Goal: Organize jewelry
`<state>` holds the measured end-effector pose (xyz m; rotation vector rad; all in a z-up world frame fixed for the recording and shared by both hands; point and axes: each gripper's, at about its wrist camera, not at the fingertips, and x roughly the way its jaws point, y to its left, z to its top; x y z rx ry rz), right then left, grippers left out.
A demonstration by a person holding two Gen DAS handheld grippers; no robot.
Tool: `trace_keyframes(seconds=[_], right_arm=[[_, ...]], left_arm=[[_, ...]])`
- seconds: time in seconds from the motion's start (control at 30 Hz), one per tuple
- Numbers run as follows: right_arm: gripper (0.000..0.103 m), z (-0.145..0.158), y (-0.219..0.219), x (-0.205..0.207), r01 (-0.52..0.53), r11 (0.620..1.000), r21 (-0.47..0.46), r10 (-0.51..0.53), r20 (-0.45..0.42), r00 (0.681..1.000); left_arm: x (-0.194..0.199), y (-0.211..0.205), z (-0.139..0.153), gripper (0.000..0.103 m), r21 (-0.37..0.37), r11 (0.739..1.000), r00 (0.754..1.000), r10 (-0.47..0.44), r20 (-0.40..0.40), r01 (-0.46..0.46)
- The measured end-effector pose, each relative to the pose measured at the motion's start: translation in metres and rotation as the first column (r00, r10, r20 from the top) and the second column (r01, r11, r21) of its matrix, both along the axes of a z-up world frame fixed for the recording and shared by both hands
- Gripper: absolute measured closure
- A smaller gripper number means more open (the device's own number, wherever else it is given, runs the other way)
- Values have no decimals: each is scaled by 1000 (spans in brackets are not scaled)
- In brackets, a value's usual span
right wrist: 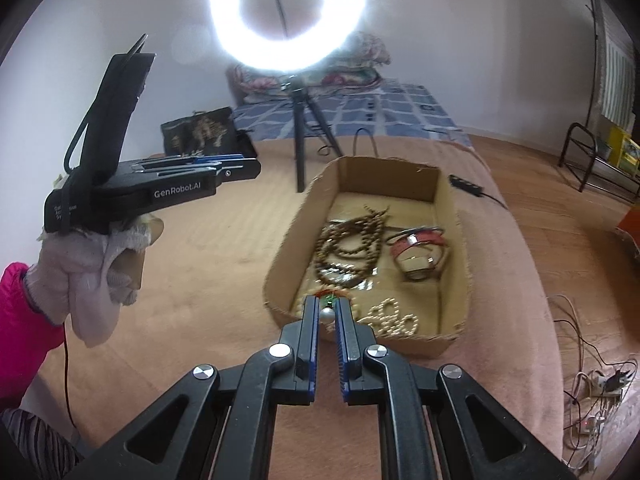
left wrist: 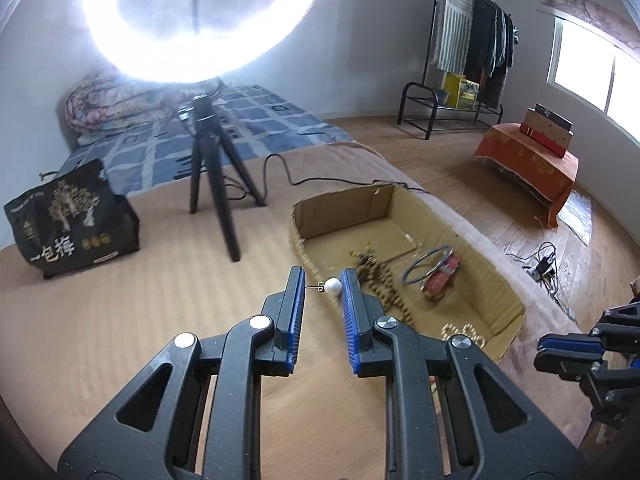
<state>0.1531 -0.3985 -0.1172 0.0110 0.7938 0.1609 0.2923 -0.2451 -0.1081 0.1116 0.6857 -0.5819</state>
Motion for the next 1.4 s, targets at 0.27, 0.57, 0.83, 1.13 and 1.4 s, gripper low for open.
trace_keyframes(seconds=[0.27,0.57,0.83,1.13,1.4], right_arm=[[97,-1,-13,13,27,1000,-2,-27,10,1000],[97,-5,-18,28,38,999,-14,-38,10,999],[96,-7,-19,35,43,999,-11,-43,2,999],[63,-7,-21,34,64,998,6,-64,10,998],[26,-2,-18,27,88,996,-16,-87,39,995]], left_arm=[[6,-35,7,86,4,1000,1000,-15,16,15],[14,-51,5,86,-4,1000,1000,-18,13,18],[13,-55,7,86,-2,1000,1000,-25,15,25],[11,-57,9,74,11,1000,999,-28,26,28],[6,-53,17,37,3,1000,998,-14,63,13]])
